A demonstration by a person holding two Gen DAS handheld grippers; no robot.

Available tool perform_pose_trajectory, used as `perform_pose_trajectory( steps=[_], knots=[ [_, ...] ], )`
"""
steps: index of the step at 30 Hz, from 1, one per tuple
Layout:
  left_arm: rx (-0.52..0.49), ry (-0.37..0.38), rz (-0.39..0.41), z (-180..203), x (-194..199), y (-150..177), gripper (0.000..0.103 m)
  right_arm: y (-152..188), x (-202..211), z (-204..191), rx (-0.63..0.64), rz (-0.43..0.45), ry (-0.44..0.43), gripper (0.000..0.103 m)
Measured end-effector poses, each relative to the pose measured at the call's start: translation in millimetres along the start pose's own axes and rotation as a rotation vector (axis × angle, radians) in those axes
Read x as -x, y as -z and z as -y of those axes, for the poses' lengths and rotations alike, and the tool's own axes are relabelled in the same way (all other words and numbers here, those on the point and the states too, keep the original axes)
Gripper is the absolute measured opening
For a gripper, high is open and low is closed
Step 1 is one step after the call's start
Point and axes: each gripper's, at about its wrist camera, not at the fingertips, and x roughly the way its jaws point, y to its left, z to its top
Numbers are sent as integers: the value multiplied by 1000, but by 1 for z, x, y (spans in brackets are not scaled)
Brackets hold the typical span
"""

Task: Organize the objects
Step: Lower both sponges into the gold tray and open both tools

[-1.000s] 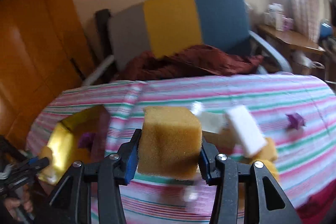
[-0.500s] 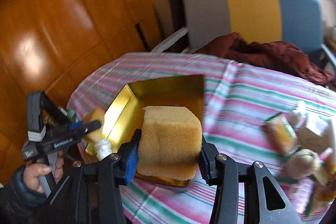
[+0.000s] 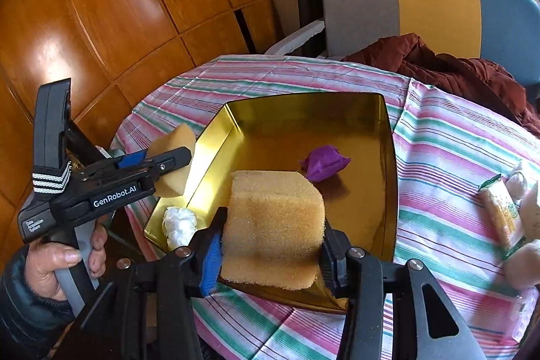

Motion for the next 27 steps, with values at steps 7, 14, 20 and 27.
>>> perform_pose_trajectory(
  steps=[7, 14, 20, 27],
  knots=[
    [24, -53, 4, -1, -1, 1, 62, -2, -22, 1, -43, -14, 20, 53],
    [34, -69, 18, -6, 6, 3, 79, 8, -38, -6, -40, -61, -23, 70],
    [70, -64, 40, -10, 18, 8, 79, 13, -22, -5, -34, -30, 25, 79],
    [76, -63, 57, -7, 30, 15, 78, 16, -2, -2, -29, 19, 97, 85]
  ],
)
